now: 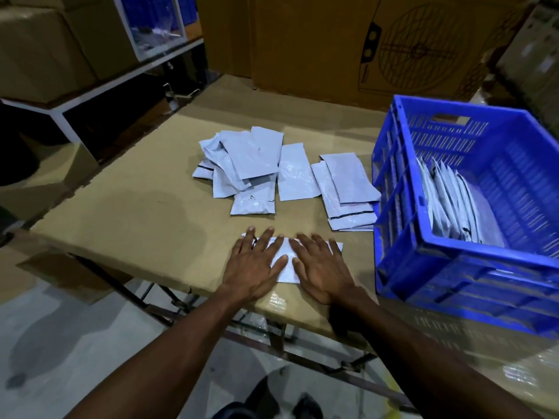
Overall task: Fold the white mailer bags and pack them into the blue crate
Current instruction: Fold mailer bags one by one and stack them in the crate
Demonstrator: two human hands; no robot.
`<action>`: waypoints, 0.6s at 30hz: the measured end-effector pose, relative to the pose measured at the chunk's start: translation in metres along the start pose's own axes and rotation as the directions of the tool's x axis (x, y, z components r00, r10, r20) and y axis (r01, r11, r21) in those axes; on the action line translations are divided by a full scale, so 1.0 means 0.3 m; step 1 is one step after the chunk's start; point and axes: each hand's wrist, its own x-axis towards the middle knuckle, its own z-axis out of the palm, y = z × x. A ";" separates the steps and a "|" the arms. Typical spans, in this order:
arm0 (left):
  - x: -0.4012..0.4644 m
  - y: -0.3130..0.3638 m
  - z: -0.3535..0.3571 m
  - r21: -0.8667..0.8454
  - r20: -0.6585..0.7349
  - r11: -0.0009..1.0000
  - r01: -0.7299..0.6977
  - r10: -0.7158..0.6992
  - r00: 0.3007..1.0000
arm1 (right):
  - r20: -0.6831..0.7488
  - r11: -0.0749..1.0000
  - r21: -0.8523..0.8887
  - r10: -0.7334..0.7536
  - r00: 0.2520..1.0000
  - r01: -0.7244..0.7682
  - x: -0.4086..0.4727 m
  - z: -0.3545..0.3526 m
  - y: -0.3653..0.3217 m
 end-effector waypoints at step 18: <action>-0.011 -0.004 0.002 0.023 0.007 0.999 0.026 -0.026 1.000 | 0.008 0.999 -0.016 -0.048 0.999 0.048 -0.009 -0.004 0.032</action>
